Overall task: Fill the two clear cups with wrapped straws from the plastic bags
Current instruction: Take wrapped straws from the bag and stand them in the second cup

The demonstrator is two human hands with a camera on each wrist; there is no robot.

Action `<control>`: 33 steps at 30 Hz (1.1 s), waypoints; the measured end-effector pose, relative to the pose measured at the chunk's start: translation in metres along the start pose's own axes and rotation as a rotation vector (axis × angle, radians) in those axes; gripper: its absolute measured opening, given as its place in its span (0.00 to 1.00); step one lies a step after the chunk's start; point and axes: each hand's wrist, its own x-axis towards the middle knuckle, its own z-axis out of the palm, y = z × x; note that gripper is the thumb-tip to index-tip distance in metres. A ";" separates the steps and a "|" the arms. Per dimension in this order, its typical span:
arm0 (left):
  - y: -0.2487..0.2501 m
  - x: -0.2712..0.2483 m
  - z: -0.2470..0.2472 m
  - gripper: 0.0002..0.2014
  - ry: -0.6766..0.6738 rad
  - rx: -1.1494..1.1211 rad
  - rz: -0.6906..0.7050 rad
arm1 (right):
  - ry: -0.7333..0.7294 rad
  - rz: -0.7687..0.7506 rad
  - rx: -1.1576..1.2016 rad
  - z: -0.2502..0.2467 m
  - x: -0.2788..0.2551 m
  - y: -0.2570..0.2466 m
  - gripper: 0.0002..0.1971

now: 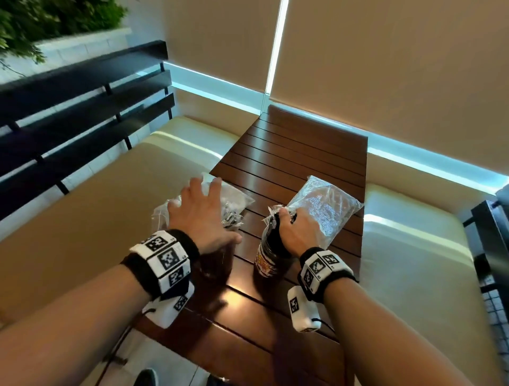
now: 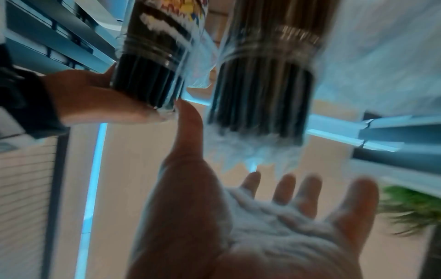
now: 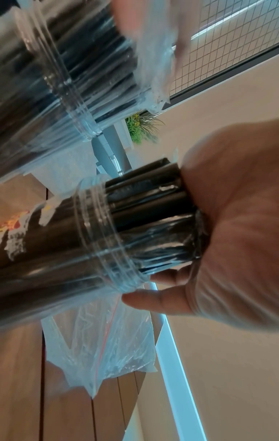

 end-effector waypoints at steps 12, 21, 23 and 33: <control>0.023 0.033 0.040 0.42 -0.137 -0.226 -0.023 | -0.184 0.062 0.081 -0.001 0.009 -0.011 0.50; 0.022 0.040 0.040 0.64 -0.117 -0.243 0.029 | 0.032 0.007 -0.108 -0.014 0.032 0.064 0.07; 0.021 0.041 0.040 0.65 -0.115 -0.254 0.042 | -0.210 -0.112 -0.391 -0.005 0.030 0.072 0.19; 0.032 0.030 0.027 0.59 0.044 -0.147 0.095 | -0.020 0.030 -0.369 0.008 0.024 0.107 0.17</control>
